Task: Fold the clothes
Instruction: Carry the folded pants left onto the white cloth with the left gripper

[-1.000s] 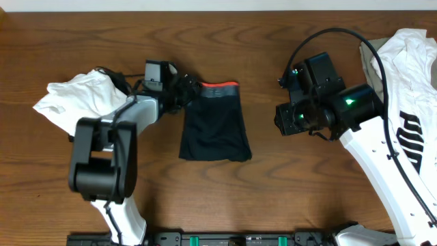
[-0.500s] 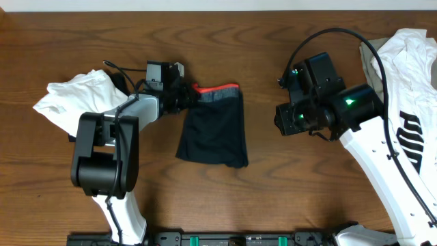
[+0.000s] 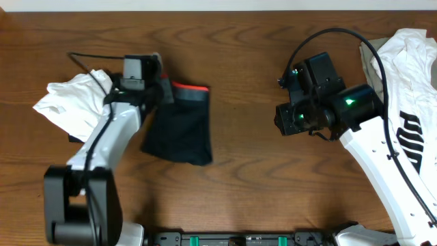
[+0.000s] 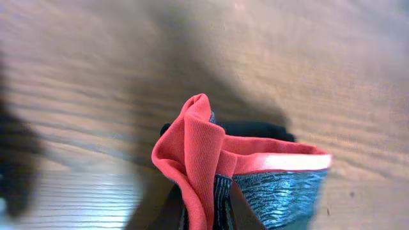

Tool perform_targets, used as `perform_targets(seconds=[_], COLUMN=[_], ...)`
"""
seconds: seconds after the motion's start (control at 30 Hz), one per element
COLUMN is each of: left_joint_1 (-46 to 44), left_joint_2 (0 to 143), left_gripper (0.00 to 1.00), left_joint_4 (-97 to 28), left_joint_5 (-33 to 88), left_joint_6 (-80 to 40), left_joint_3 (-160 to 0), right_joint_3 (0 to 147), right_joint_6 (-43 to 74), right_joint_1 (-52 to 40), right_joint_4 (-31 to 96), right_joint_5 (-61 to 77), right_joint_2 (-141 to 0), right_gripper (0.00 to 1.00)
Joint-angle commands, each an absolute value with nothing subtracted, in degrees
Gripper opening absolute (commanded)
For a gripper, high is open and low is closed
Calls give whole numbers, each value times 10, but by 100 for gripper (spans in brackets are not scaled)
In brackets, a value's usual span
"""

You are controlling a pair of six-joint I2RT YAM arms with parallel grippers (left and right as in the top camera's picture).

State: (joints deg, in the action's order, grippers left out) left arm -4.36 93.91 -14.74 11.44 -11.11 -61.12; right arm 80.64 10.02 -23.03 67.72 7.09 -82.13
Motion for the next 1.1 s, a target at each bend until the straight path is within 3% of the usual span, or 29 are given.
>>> perform_targets(seconds=[0.0, 0.53, 0.73, 1.07], left_joint_1=[-32, -28, -26, 66], left_joint_2=[914, 878, 833, 820], left_gripper=[6, 6, 6, 6], left_joint_4=[-150, -172, -166, -140], left_joint_5=[74, -8, -116, -145], left_joint_6=[-83, -43, -45, -43], left_joint_3=[-618, -690, -705, -705], right_joint_3=[808, 808, 808, 808], right_joint_6=[98, 98, 98, 98], right_joint_1=[-222, -222, -222, -222], right_joint_4=[677, 682, 682, 684], right_joint_5=[76, 75, 75, 75], right_joint_2=[-825, -825, -825, -825], right_gripper=[44, 43, 43, 43])
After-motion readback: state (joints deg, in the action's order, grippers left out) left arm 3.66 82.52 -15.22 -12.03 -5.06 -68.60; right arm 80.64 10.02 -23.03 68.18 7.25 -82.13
